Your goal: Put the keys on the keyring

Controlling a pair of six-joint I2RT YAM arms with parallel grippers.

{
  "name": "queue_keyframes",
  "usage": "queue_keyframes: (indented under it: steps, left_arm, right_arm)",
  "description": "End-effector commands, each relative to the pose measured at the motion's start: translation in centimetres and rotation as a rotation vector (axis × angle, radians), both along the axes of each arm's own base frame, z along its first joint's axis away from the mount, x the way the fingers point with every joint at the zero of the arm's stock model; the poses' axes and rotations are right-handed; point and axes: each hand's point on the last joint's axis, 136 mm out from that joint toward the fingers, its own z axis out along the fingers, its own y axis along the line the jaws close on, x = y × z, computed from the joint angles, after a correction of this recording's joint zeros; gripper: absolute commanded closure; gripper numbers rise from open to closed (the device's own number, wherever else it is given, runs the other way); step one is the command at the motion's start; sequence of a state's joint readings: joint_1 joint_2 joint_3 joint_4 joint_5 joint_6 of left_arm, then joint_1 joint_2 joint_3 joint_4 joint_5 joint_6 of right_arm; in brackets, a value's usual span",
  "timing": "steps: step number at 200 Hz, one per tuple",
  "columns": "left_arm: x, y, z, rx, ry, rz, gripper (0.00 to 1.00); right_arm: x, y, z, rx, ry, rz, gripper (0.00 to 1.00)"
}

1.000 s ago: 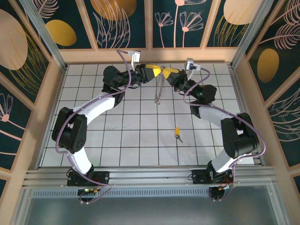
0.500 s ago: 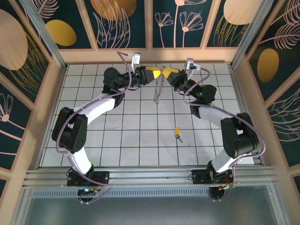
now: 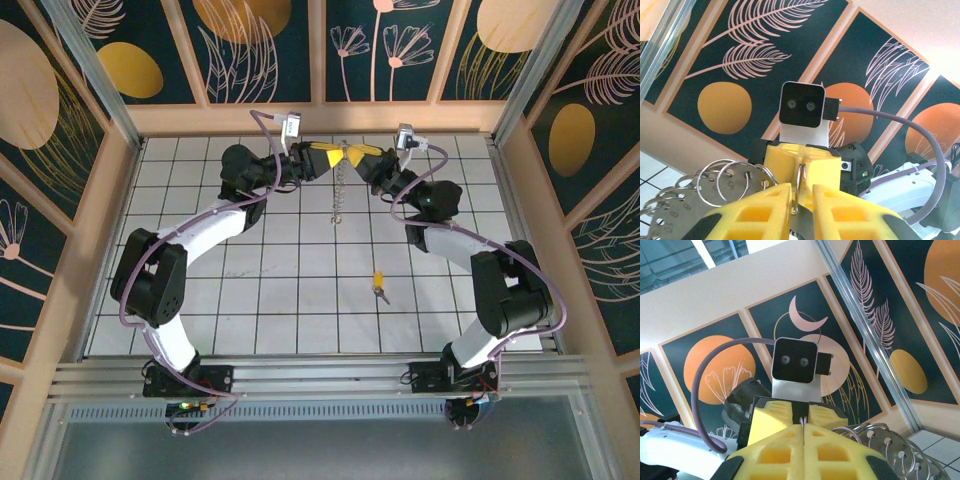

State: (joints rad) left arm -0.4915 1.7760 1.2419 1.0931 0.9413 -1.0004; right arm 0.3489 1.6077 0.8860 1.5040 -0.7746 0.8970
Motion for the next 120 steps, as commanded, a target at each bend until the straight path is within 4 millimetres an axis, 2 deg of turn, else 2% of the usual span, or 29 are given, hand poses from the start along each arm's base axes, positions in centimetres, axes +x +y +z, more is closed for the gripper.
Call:
queue_keyframes:
  steps: [1, 62, 91, 104, 120]
  left_arm:
    - [-0.7, -0.2, 1.4, -0.027, -0.062, -0.02, 0.83]
    - [-0.7, -0.3, 1.6, -0.031, -0.065, -0.019, 1.0]
    - [-0.7, -0.2, 1.6, -0.03, -0.065, -0.015, 1.0]
    - [-0.6, -0.3, 1.4, -0.015, -0.067, -0.006, 1.0]
    - [-0.5, -0.3, 1.1, 0.019, -0.081, 0.01, 1.0]
  right_arm:
    - [-0.6, 0.0, 1.6, 0.034, -0.07, -0.002, 1.0]
    - [-0.6, 0.0, 1.5, 0.029, -0.066, -0.001, 1.0]
    - [-0.3, -0.1, 1.4, 0.018, -0.049, -0.01, 1.0]
    - [0.0, -0.6, 1.3, 0.015, -0.031, -0.024, 0.79]
    - [0.5, -1.9, 1.2, 0.014, -0.002, -0.056, 0.61]
